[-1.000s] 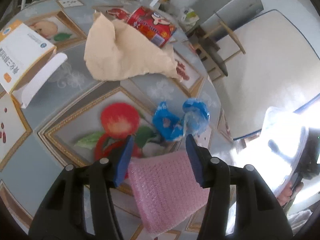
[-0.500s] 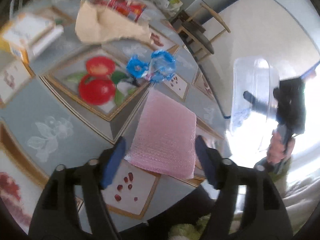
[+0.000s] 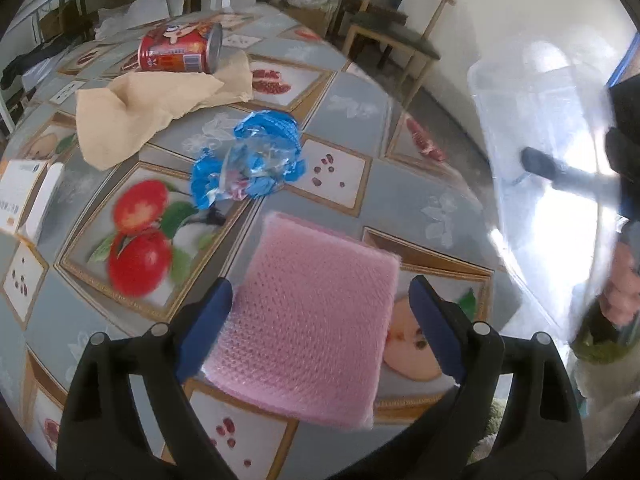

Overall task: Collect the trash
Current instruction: 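Hold the pink sponge in the left tool while the right tool holds the clear container, then carry sponge and container to the blue wastebasket and open both tools, then move both tools back over the table toward the box and blue bag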

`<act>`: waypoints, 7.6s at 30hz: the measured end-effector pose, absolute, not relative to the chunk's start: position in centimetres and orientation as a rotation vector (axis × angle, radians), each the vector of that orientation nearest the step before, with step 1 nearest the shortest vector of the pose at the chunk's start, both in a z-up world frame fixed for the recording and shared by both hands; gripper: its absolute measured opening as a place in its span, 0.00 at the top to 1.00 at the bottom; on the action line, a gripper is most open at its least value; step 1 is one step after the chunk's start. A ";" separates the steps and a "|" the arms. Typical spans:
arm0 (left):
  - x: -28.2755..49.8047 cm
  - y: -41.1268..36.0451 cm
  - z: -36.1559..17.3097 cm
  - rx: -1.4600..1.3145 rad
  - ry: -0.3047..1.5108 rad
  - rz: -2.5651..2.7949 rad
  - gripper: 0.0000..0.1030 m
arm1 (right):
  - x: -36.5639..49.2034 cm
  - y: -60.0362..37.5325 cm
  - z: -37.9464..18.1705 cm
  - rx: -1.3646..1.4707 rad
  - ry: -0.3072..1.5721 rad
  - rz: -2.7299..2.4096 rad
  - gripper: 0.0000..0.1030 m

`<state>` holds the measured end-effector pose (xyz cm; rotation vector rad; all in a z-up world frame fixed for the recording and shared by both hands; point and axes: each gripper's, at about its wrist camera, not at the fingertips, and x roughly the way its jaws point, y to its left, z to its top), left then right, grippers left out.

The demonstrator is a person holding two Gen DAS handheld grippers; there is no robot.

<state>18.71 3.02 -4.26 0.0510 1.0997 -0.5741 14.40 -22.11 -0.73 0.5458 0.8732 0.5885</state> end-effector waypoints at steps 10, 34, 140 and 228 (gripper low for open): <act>18.5 -0.6 -4.8 0.259 1.113 -0.564 0.17 | 14.3 -22.6 -0.9 0.556 0.871 0.584 0.15; 16.9 4.2 -5.8 0.166 1.179 -0.412 0.15 | 13.8 -23.4 -1.1 0.570 0.869 0.584 0.15; 25.0 -32.0 -3.3 -0.057 1.136 -0.886 0.17 | 4.2 -52.4 -8.1 0.831 0.702 -0.064 0.17; 15.8 23.2 -1.8 -0.454 0.794 -0.077 0.09 | 25.2 -7.1 -2.8 0.086 0.959 0.523 0.12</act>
